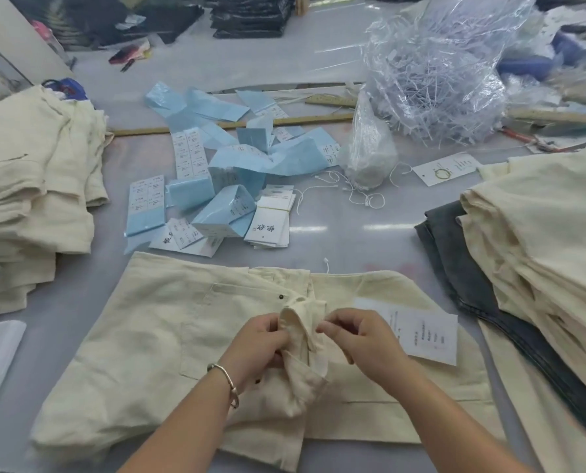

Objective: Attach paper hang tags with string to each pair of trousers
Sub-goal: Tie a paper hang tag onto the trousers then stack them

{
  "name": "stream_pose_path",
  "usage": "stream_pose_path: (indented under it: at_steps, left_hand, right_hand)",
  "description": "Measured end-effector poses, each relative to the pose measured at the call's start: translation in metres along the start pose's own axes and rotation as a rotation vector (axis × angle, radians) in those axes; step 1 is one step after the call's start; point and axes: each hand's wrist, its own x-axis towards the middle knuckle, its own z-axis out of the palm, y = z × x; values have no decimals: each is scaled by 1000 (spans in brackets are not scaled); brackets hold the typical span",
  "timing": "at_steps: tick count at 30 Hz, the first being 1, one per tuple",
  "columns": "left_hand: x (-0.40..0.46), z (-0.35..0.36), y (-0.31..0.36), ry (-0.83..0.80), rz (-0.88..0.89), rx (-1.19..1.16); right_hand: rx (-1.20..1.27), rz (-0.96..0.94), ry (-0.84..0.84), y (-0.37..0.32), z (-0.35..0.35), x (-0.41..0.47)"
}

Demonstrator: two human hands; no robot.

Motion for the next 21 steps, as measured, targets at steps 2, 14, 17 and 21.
stream_pose_path:
  at_steps: [2,14,17,21]
  left_hand:
    - [1,-3,-5,-16,24,-35]
    - [-12,-7,-25,95,401,18]
    - [-19,-10,-28,71,439,170]
    - [-25,-21,-29,-20,452,324]
  right_hand:
    - [37,21,12,6,10,-3]
    - [-92,-59,340,10,55,-48]
    - [-162,-140,496,17,69,-59]
    - [-258,-358,568,24,87,-70]
